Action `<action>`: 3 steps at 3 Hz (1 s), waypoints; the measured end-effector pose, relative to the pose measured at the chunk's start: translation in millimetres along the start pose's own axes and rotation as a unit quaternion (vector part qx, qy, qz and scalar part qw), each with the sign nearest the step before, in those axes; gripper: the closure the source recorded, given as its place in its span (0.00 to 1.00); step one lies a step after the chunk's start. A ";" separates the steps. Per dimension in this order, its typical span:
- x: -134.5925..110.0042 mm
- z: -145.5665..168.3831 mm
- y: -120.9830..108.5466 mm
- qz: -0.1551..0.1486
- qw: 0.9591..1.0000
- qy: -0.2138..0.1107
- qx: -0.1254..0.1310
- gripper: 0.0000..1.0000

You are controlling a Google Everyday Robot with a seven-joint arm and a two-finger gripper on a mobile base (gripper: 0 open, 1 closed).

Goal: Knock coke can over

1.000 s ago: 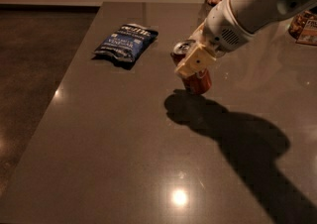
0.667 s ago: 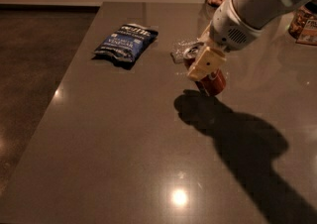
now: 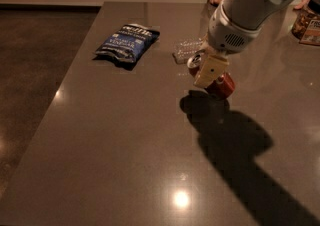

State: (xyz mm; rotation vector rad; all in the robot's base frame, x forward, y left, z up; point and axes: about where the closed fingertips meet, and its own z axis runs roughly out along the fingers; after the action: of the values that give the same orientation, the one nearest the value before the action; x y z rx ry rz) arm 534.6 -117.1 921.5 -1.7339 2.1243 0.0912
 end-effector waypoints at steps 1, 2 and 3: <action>0.9 11.2 5.8 -0.025 0.999 0.032 -0.013 0.59; 1.7 23.0 12.0 -0.048 0.997 0.060 -0.027 0.28; 2.6 30.0 15.6 -0.059 0.995 0.073 -0.036 0.05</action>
Offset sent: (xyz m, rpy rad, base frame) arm -0.0067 0.0100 -0.0339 -0.1821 0.0712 0.1125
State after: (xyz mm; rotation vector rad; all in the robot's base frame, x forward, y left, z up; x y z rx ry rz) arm 527.1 -107.1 889.9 -1.9574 2.1384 0.0073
